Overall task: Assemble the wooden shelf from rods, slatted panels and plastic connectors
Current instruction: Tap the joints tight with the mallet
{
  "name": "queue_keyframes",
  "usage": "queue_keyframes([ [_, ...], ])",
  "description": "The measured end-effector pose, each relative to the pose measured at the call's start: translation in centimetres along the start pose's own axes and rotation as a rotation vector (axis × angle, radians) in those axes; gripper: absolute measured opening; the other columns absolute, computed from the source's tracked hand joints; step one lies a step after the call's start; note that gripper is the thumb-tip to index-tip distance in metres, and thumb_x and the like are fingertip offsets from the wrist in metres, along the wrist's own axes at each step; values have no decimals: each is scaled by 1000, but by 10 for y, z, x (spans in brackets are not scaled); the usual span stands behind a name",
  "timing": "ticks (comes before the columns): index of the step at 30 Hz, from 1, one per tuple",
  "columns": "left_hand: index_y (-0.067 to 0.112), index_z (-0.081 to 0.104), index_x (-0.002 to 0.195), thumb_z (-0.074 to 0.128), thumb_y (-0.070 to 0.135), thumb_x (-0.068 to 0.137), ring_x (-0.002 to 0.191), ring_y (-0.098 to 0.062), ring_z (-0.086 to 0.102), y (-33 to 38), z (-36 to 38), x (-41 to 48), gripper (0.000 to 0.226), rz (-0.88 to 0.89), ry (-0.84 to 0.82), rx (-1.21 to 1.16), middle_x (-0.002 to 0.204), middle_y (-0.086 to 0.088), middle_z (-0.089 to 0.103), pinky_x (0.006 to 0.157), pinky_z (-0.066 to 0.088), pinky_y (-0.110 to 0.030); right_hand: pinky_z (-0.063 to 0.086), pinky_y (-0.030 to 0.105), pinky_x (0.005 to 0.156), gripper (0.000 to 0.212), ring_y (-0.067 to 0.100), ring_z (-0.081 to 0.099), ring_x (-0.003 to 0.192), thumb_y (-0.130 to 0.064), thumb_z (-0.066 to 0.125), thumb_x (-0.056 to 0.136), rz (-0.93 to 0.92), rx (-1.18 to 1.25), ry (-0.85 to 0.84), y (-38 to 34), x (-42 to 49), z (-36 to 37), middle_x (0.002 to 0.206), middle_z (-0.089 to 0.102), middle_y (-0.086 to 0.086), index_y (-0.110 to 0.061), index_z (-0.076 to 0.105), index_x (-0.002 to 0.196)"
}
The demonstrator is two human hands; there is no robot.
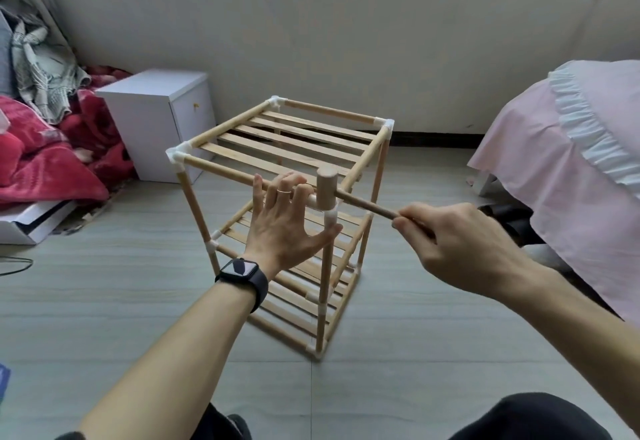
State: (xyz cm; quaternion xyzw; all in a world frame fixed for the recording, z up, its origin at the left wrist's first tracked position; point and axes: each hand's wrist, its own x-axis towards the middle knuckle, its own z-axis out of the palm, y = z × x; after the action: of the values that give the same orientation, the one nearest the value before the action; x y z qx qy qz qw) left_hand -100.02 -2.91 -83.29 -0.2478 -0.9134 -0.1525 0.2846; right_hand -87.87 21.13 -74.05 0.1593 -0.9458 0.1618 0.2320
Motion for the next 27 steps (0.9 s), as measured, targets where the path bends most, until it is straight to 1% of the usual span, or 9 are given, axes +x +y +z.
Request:
queue_keyframes([
  [3,23,34,120,48,78,80,141,-28,30,-1,0,0,69,3,1,-18,140,-7,38,122,-1,-62,35,18,46,16,12,49,49,-26,58,101,19,124,161,0,-4,1,55,49,-14,-16,70,97],
  [7,22,38,121,53,76,80,142,-28,29,0,0,0,69,4,19,-18,141,-7,39,123,-7,-57,33,19,42,19,11,50,46,-32,58,101,49,79,18,1,-6,6,49,48,-12,-21,72,94],
  [10,23,37,119,51,77,80,139,-28,33,-2,2,1,68,-1,10,-38,139,-7,40,123,-4,-59,30,14,42,16,10,50,48,-29,57,102,42,194,185,1,-7,4,49,45,-12,-24,66,90],
  [13,19,49,113,43,81,81,128,-26,40,1,0,1,70,-27,4,-2,127,-5,47,121,5,-59,28,19,41,21,11,51,47,-36,57,101,56,122,-1,2,-2,8,46,47,-9,-29,68,84],
  [16,23,55,87,17,88,85,85,-19,51,-2,-19,8,75,15,-8,-4,87,3,54,96,35,-45,29,16,39,21,10,48,42,-29,57,101,127,296,71,4,12,6,51,56,-9,-26,71,87],
  [19,19,53,58,7,91,83,46,-7,38,-16,-46,16,89,74,-158,-295,51,7,48,57,34,-22,28,15,37,22,7,43,40,-26,51,105,191,440,149,3,37,6,52,54,-11,-26,67,90],
  [21,16,50,50,13,92,83,38,-7,37,-27,-58,22,90,77,-254,-361,43,7,45,45,30,-16,31,17,38,24,6,45,43,-24,47,106,226,433,147,1,58,12,50,51,-6,-26,66,92],
  [25,20,56,54,37,79,91,40,-2,46,-40,-63,38,72,-19,-420,-368,47,8,51,48,43,-24,36,17,45,25,7,49,49,-22,41,107,248,394,85,-5,111,31,65,57,0,-17,65,103],
  [27,23,58,57,49,65,94,43,-2,47,-45,-57,47,57,-18,-423,-339,49,9,53,48,41,-20,42,31,57,27,10,49,56,-27,40,108,246,351,60,-6,140,42,69,59,-1,-15,64,105],
])
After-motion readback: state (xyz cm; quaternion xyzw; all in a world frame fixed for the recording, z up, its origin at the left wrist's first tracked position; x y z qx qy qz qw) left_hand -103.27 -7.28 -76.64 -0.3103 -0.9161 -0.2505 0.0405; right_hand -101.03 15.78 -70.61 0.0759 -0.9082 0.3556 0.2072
